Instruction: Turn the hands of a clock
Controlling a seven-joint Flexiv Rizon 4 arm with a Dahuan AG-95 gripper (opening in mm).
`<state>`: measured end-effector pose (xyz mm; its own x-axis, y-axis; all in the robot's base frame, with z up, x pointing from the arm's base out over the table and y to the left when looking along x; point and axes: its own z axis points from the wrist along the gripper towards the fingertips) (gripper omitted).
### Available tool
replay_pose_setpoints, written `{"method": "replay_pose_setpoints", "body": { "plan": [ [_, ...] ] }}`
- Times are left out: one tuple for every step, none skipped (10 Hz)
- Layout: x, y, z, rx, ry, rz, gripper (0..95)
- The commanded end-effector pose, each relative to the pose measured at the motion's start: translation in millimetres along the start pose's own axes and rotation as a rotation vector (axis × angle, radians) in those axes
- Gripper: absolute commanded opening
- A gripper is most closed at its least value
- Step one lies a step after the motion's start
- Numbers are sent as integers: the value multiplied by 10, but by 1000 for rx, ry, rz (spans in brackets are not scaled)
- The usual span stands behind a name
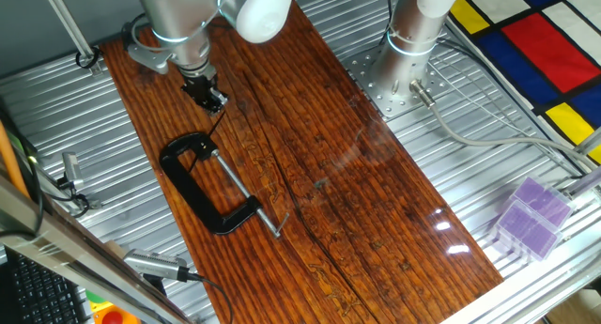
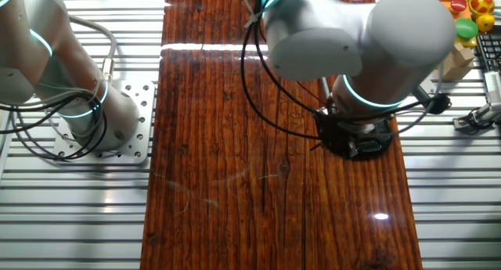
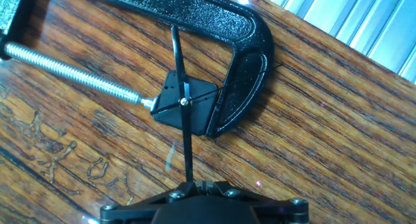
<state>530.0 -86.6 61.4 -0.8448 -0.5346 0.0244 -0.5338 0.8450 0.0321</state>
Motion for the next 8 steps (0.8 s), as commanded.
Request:
{"method": "replay_pose_setpoints", "body": {
  "plan": [
    [10,5,-7,6,16,-29,0],
    [10,5,-7,0,35,-28,0],
    [10,5,-7,0,64,-21,0],
    [10,5,-7,14,85,-20,0],
    [10,5,-7,33,95,-29,0],
    [10,5,-7,32,93,-28,0],
    [10,5,-7,34,89,-29,0],
    [11,0,2,33,82,-33,0]
  ]
}}
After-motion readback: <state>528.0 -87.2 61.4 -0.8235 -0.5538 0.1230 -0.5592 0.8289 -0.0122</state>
